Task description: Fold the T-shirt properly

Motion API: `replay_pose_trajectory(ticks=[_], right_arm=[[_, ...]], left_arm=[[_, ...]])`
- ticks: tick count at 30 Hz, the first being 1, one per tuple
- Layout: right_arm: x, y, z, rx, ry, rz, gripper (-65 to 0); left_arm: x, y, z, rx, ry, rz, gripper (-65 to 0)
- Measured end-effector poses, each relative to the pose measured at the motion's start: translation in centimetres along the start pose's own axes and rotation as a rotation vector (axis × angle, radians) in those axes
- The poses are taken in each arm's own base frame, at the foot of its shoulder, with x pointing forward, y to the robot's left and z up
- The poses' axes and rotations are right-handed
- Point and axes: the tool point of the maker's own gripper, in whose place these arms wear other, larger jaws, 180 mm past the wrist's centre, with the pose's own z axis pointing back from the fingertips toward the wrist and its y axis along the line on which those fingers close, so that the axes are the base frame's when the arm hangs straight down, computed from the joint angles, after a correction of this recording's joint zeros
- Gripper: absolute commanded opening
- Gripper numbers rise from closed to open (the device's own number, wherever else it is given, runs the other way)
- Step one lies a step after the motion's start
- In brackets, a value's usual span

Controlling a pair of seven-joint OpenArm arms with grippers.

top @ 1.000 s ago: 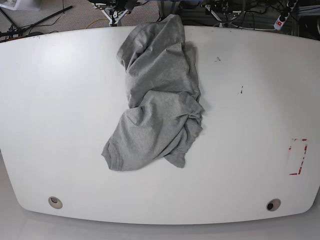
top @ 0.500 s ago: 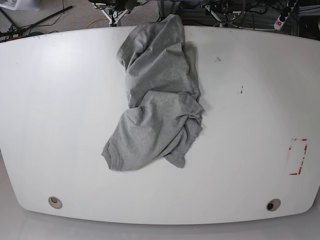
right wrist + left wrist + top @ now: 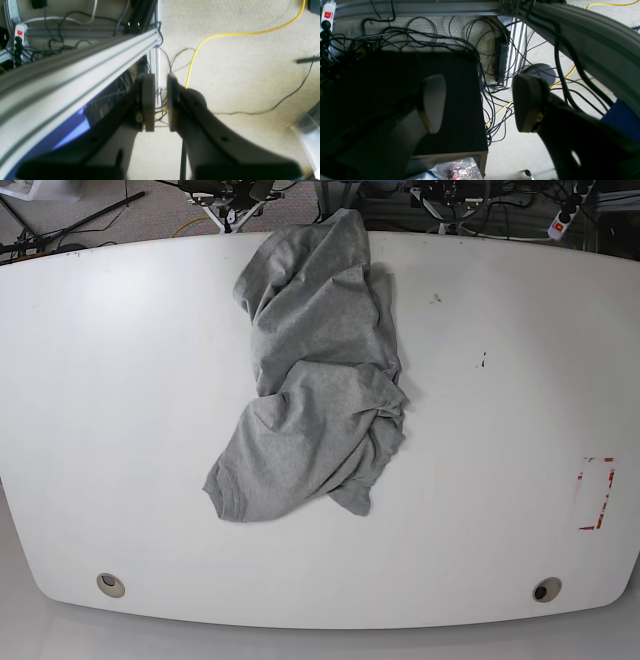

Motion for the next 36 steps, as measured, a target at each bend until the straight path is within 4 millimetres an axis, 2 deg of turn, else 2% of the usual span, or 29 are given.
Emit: replay_pose_trajectory(ticks=[4,8,11,17,21,27,36], right_arm=[[-0.3,0.0,0.0,0.001,0.005,-0.001,-57.5],[-0.7,-0.1,0.1,-0.002,0.007,-0.001,-57.7],[-1.4,-0.3,0.4,-0.009,-0.002,0.001,-57.7],[-3.9,-0.1,1.6,-0.023,-0.015,0.008,-57.7],[-4.9,0.7,2.6,-0.020,-0.039,0.016,-57.7],[-5.3,1.1,4.7,-0.044,-0.098,0.043,-57.7],[-6.5,1.4,8.9,-0.079,-0.161,0.086,-57.7]], left_arm=[[-0.4,0.1,0.0,0.001,-0.005,0.001,-26.1],[-0.6,0.3,0.3,0.005,-0.085,0.006,-26.1],[-1.5,0.3,0.4,0.006,-0.116,0.007,-26.1],[-2.9,0.6,0.9,0.012,-0.159,0.009,-26.1],[-3.7,0.9,1.6,0.019,-0.212,-0.001,-26.1],[-4.6,1.7,4.2,0.039,-0.290,-0.054,-26.1],[-4.2,1.8,10.2,0.056,-0.448,-0.139,-26.1]])
